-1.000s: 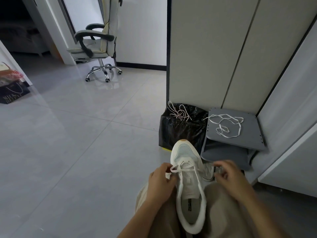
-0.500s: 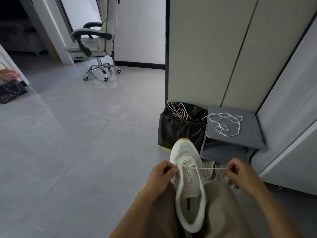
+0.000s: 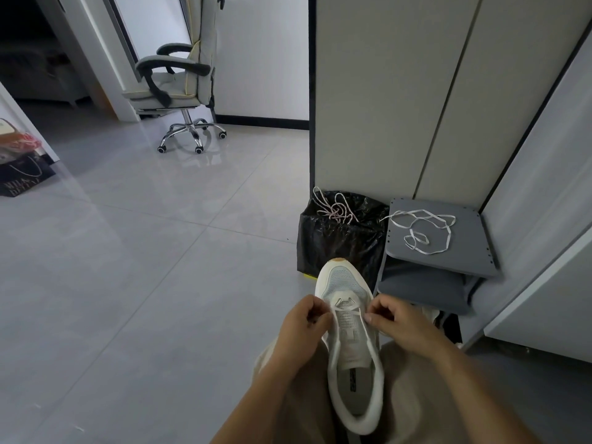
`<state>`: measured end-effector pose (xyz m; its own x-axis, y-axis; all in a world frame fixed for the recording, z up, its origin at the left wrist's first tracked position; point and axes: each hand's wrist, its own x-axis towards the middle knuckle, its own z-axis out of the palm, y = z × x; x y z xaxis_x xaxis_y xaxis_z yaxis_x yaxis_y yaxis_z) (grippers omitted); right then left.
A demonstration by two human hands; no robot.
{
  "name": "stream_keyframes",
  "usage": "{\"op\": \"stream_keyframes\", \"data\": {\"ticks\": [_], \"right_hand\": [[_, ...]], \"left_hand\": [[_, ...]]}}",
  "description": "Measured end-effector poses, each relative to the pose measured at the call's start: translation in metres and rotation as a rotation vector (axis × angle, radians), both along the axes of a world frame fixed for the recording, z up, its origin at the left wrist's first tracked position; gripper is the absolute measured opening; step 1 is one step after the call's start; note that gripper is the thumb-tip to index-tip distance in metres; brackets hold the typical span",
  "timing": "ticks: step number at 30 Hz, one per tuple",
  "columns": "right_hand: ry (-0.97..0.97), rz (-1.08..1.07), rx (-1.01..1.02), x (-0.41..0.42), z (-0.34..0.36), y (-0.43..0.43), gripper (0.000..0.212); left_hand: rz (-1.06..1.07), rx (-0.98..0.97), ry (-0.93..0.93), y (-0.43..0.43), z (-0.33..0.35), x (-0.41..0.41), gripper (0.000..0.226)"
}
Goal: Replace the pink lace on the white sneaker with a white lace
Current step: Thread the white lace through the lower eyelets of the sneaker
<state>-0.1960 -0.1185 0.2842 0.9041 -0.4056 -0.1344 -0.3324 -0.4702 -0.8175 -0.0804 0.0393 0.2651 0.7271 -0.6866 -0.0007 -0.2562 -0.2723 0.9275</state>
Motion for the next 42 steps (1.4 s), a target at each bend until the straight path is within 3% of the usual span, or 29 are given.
{"op": "stream_keyframes", "data": {"ticks": [3, 5, 9, 11, 15, 18, 20, 24, 26, 30, 35, 39, 42], "right_hand": [[-0.016, -0.039, 0.008, -0.001, -0.001, 0.001, 0.012], [-0.024, -0.071, 0.028, -0.002, -0.002, 0.001, 0.013], [-0.034, -0.086, 0.052, -0.002, 0.001, 0.002, 0.008], [-0.034, -0.086, 0.050, -0.001, 0.002, 0.002, 0.010], [-0.036, -0.106, 0.059, -0.001, 0.002, 0.003, 0.011], [-0.037, -0.103, 0.070, -0.002, 0.001, 0.003, 0.007], [-0.047, -0.100, 0.078, -0.002, 0.000, 0.004, 0.004], [-0.064, -0.093, 0.100, -0.004, -0.001, 0.001, 0.004], [-0.050, -0.073, 0.092, -0.004, -0.003, 0.001, 0.009], [-0.040, -0.082, 0.072, -0.001, -0.003, 0.002, 0.016], [-0.055, -0.078, 0.099, -0.003, 0.001, 0.003, 0.017], [-0.066, -0.082, 0.106, -0.002, 0.003, 0.005, 0.017], [-0.064, -0.081, 0.119, -0.003, 0.001, 0.004, 0.016]], "left_hand": [[-0.074, -0.007, -0.366, -0.002, 0.003, 0.001, 0.003], [-0.145, 0.035, -0.591, -0.005, 0.008, 0.009, 0.018], [-0.293, 0.086, -0.945, -0.014, 0.024, 0.025, 0.020], [-0.383, 0.137, -1.090, -0.019, 0.030, 0.030, 0.005], [-0.494, 0.311, -1.271, -0.026, 0.036, 0.029, 0.021], [-0.514, 0.348, -1.289, -0.029, 0.035, 0.026, 0.020], [-0.466, 0.363, -1.183, -0.027, 0.039, 0.021, 0.008], [-0.405, 0.342, -0.474, -0.020, 0.045, 0.025, 0.016], [-0.433, 0.327, -0.360, -0.017, 0.047, 0.031, 0.015], [-0.460, 0.288, -0.443, -0.014, 0.036, 0.030, 0.013], [-0.325, 0.188, -0.506, -0.008, 0.022, 0.030, 0.007], [-0.333, 0.167, -0.741, -0.010, 0.023, 0.024, 0.025], [-0.286, 0.131, -0.797, -0.010, 0.019, 0.023, 0.019]]}}
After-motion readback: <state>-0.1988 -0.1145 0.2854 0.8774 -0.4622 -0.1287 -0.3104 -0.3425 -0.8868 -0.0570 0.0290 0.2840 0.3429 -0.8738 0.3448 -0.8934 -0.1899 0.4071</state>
